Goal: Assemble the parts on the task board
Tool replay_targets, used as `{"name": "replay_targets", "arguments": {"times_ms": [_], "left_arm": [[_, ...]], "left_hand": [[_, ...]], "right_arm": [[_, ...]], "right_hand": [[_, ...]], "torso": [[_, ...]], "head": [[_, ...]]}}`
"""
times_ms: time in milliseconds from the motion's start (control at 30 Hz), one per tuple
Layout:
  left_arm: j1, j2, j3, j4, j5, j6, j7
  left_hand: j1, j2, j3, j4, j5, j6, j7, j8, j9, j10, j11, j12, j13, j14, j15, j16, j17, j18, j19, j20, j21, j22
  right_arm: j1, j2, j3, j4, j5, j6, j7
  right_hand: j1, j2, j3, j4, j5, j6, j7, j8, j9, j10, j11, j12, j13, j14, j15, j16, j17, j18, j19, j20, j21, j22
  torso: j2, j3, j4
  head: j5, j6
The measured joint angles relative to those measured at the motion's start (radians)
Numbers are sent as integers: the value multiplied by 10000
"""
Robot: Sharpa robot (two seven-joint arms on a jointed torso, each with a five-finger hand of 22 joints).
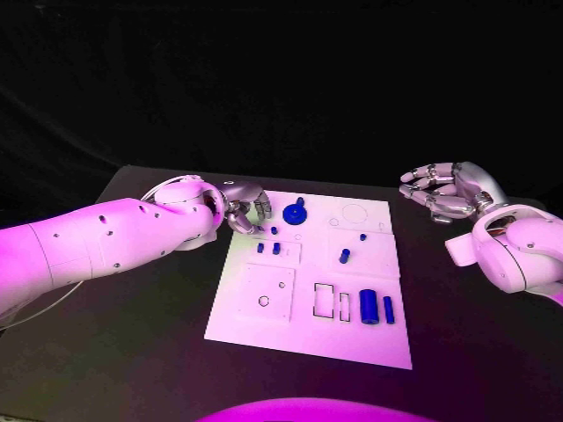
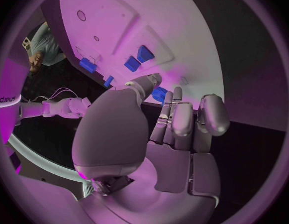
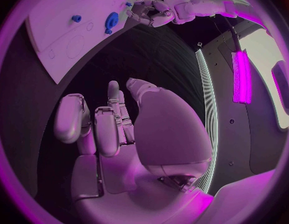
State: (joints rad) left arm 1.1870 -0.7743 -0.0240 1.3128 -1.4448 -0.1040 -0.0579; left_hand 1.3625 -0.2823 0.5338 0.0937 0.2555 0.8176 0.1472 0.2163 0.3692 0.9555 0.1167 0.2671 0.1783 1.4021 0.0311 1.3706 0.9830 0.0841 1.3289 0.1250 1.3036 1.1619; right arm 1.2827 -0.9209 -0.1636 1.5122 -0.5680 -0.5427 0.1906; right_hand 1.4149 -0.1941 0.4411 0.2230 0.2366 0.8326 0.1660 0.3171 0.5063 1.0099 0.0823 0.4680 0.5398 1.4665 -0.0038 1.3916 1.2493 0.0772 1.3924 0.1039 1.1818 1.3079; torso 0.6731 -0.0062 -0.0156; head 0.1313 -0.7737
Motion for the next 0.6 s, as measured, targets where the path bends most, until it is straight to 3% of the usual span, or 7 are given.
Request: {"name": "replay_targets", "arguments": {"times_ms": [100, 233, 300, 333, 433, 500, 600], "left_arm": [[38, -251, 39, 34, 562, -219, 87], [106, -571, 59, 79, 1781, -500, 331], [135, -735, 64, 137, 2628, -634, 553], [150, -846, 65, 191, 3267, -721, 737], [167, -1072, 65, 364, 4997, -890, 1249], [169, -1216, 61, 544, 6427, -934, 1708], [169, -1364, 53, 772, 8406, -935, 2422]], "left_hand": [[161, 161, 29, -15, 0, 192, 191, 10, 7, 1, -1, 89, 0, -365, 32, -332, -698, 221, -372, -31, -435, -528], [246, 246, 333, 8, 0, 492, 283, 180, 55, 322, -21, 312, 25, -581, 27, -554, -1199, 241, -594, -19, -775, -955], [343, 286, 535, -1, 0, 594, 332, 225, 59, 459, -12, 421, 34, -1408, 20, -1383, -2723, 529, -1443, -40, -1772, -2196], [349, 294, 558, 1, 0, 644, 307, 234, 69, 525, -36, 506, 51, -1710, 9, -1725, -3305, 690, -1753, -44, -2189, -2688], [349, 294, 557, 1, 0, 749, 270, 332, 100, 643, -87, 673, 105, -2130, -24, -2247, -4153, 704, -2162, -57, -2818, -3405], [349, 294, 558, 1, 0, 770, 291, 353, 110, 643, -86, 727, 125, -2329, -37, -2484, -4403, 894, -2522, -88, -3317, -3968], [360, 390, 526, 32, 0, 854, 235, 429, 135, 801, -109, 928, 192, -2392, -40, -2624, -4520, 893, -2697, -88, -3678, -4330]], "right_arm": [[0, 18, 1, -42, -1005, 369, -367], [0, 81, 1, -38, -2590, 789, -862], [0, 130, 1, -22, -3425, 954, -1097], [-2, 174, 1, -7, -4007, 1051, -1257], [-25, 303, 3, 34, -5347, 1249, -1627], [-69, 424, 5, 47, -6347, 1381, -1923], [-166, 637, 5, 27, -7647, 1561, -2355]], "right_hand": [[120, -113, 301, -221, 73, 132, 34, -83, -80, 38, 0, -555, -496, 0, 1, 81, 172, -1, 124, 17, 185, 0], [119, -113, 724, -479, -29, 492, 7, -211, -187, 387, 59, -1361, -1256, -1, 73, 249, 367, -1, 388, 37, 638, -1], [119, -113, 863, -592, -107, 595, -39, -312, -236, 552, 51, -1685, -1562, -1, 73, 249, 358, 0, 443, 11, 817, -1], [117, -115, 906, -635, -129, 633, -27, -313, -250, 553, 51, -1809, -1673, -1, 73, 249, 352, 0, 477, 19, 885, -1], [21, -211, 1004, -733, -208, 664, -34, -446, -303, 659, 53, -2110, -1958, -1, 73, 248, 351, 1, 510, 52, 1042, -1], [-14, -246, 1025, -754, -241, 664, -34, -471, -324, 659, 53, -2247, -2084, -1, 73, 249, 351, 0, 546, 17, 1052, -2], [-94, -326, 1055, -783, -302, 664, -34, -583, -367, 659, 53, -2410, -2233, -1, 73, 248, 351, 1, 581, 53, 1133, -2]], "torso": [[0, 3, -1], [1, 10, -1], [2, 12, -4], [5, 15, -8], [11, 15, -12], [13, 16, -13], [13, 5, -11]], "head": [[-9, 8], [-46, 27], [-88, 36], [-151, 44], [-288, 58], [-369, 59], [-508, 60]]}}
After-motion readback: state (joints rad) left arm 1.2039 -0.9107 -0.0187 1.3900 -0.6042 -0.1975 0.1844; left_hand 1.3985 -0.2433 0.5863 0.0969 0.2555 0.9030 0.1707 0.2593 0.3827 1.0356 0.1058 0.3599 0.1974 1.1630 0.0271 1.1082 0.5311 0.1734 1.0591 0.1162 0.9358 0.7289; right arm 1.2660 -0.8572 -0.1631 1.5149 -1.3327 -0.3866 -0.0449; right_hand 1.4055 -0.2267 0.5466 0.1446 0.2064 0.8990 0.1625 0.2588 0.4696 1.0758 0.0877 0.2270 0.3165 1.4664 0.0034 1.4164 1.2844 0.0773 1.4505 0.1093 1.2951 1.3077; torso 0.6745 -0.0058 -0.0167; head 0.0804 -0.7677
